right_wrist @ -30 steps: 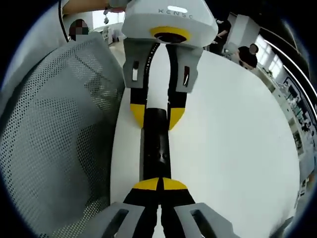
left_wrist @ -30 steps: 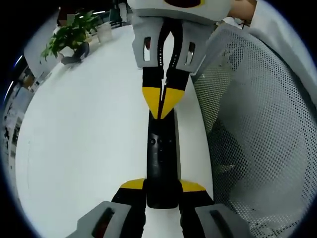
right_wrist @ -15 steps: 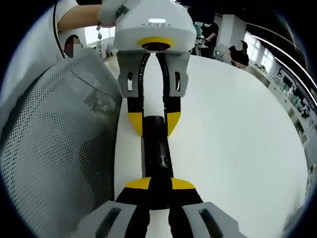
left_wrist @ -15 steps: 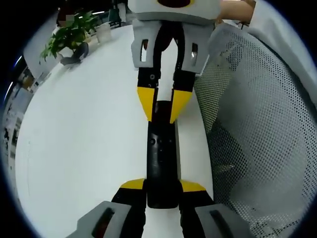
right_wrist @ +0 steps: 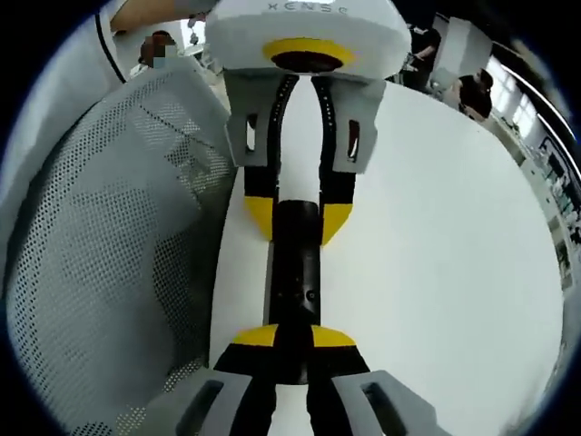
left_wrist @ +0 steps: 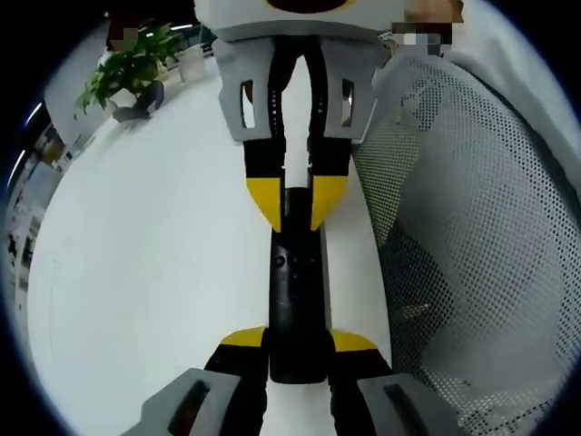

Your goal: Press the specified remote control buttons in sequence, fully releasing each button before pressing the next.

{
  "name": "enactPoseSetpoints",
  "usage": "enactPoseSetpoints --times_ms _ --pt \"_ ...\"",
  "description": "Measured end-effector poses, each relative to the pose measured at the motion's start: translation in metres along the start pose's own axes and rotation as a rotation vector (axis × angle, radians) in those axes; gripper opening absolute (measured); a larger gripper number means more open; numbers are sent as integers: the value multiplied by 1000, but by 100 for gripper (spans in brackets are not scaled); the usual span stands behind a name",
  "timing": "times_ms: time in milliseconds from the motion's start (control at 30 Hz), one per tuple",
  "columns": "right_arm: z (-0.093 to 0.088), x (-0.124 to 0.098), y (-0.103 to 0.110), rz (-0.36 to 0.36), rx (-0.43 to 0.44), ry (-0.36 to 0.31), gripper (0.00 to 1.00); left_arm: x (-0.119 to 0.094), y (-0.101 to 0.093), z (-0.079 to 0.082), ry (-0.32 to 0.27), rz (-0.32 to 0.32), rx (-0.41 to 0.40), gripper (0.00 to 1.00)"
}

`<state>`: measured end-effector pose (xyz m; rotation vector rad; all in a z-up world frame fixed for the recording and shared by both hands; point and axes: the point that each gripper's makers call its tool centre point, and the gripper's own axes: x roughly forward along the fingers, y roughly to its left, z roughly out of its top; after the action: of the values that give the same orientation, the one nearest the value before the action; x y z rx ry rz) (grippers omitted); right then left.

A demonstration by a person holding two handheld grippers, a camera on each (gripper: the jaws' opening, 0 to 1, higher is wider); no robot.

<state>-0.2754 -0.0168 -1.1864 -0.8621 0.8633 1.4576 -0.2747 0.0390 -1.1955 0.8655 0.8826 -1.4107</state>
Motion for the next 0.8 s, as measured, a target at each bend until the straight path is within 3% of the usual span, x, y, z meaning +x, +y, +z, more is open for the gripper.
enactPoseSetpoints --times_ms 33,100,233,333,533,667,767,800 --pt "0 0 0 -2 21 -11 7 0 0 0 -1 -1 1 23" --pt "1 -1 1 -34 -19 -37 8 0 0 0 -2 -1 1 23" --pt "2 -2 2 -90 16 -149 8 0 0 0 -16 4 -9 23" --pt "2 -3 2 -89 20 -163 8 0 0 0 -25 6 -12 23" --pt "6 -1 1 -72 -1 -130 8 0 0 0 -24 4 -10 23" --pt "5 0 0 -63 35 -108 7 0 0 0 -29 7 -15 23" --pt "3 0 -1 -81 106 -25 7 0 0 0 -28 7 -15 23" --pt "4 1 0 -85 63 11 6 0 0 0 -27 7 -14 23"
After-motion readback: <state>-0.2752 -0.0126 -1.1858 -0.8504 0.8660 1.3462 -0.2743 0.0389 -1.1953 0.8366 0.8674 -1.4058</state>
